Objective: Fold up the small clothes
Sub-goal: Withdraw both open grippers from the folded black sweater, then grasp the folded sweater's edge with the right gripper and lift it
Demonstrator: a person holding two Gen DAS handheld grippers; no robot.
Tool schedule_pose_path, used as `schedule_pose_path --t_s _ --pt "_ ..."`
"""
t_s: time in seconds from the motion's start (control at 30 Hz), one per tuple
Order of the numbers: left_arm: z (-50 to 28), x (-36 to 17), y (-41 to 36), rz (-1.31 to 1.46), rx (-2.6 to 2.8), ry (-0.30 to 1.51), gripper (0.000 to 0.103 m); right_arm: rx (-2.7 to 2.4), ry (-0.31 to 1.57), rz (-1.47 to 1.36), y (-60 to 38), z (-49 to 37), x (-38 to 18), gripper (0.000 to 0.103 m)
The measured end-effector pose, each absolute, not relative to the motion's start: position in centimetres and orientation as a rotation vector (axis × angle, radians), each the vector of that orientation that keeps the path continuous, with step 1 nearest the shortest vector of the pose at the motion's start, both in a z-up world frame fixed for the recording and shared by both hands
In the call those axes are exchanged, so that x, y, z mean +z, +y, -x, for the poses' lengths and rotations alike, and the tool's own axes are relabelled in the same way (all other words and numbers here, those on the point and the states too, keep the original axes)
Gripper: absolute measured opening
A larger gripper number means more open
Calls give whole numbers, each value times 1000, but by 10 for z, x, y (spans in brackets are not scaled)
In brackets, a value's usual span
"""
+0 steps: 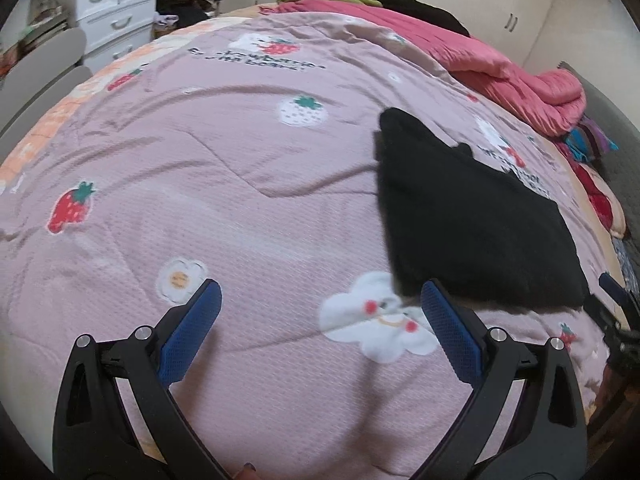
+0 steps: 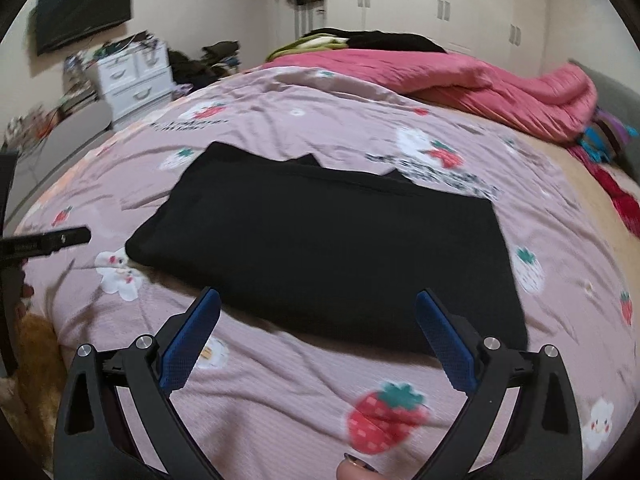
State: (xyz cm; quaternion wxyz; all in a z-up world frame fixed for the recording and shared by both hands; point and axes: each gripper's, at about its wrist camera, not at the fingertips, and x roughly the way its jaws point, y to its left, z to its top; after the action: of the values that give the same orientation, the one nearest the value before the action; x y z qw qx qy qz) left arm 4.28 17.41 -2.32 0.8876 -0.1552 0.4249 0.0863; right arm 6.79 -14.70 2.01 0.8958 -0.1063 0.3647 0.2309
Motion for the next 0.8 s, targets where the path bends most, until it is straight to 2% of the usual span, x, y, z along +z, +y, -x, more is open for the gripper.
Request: schedule_pose_path --t_s 0.47,0.8 --pt "-72 -25 201 336 227 879 94 609 734 466 -32 -69 -23 98" --pt "-108 -27 201 325 216 879 94 567 679 611 5 -74 -51 98"
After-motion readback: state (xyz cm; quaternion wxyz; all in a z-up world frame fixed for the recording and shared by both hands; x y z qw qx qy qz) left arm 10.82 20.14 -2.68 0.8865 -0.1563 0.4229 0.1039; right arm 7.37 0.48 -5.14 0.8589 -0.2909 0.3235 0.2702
